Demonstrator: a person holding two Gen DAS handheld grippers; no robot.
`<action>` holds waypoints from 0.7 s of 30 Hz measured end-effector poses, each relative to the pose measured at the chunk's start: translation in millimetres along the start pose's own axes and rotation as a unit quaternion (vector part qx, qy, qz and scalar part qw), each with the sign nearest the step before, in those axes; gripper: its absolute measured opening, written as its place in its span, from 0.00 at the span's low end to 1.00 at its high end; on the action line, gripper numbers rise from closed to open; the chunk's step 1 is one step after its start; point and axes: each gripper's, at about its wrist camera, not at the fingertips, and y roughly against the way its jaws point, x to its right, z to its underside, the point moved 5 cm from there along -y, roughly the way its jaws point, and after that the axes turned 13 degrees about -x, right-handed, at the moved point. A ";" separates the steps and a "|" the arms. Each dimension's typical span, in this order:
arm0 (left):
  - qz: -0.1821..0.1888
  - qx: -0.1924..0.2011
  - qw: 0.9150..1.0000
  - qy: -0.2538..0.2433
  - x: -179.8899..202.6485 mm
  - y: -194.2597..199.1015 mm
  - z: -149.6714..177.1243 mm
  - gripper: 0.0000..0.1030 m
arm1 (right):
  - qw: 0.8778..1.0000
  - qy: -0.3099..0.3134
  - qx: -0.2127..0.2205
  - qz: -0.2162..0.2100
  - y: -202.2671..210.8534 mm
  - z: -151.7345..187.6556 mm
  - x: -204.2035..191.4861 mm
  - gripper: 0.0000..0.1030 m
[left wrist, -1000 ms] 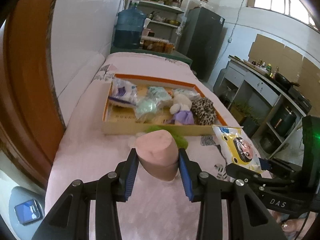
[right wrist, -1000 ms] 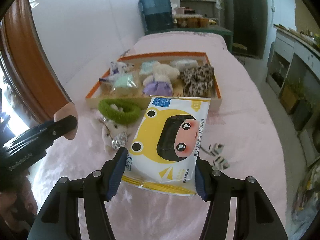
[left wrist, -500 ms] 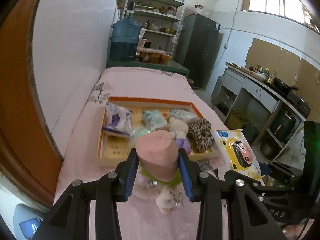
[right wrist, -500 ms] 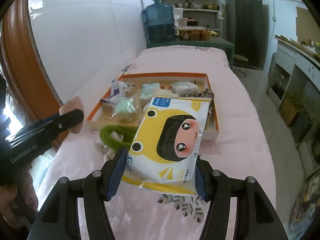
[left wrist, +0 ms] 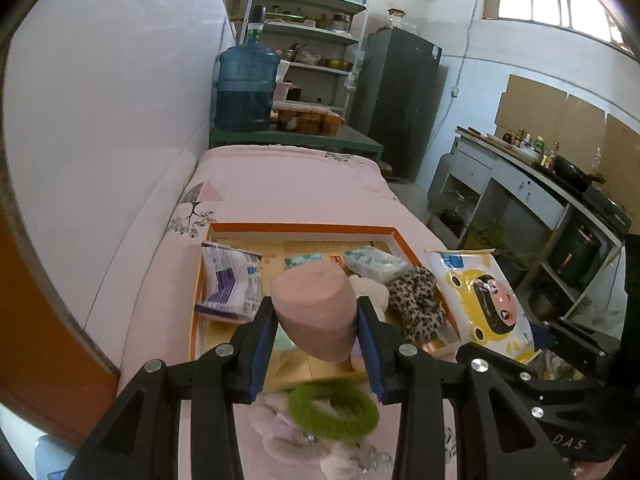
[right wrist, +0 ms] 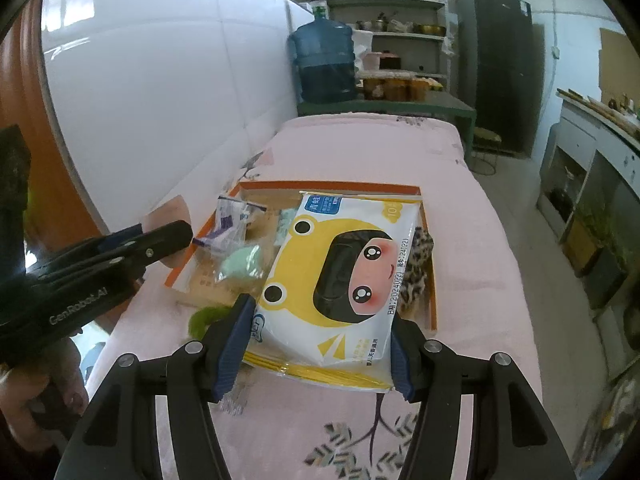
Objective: Organize soft objects
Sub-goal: 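Carry the wipes pack with right tool while left tool carries the pink sponge into the tray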
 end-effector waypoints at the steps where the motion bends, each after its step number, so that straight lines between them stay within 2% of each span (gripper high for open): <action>1: -0.001 -0.001 1.000 0.000 -0.7 -2.5 -2.6 0.39 | 1.000 0.002 0.001 0.000 -1.5 -2.7 0.9 0.60; 21: -0.015 -0.020 1.000 0.004 -11.7 -58.5 -49.1 0.39 | 1.000 0.027 -0.003 -0.008 -47.0 -57.0 16.8 0.60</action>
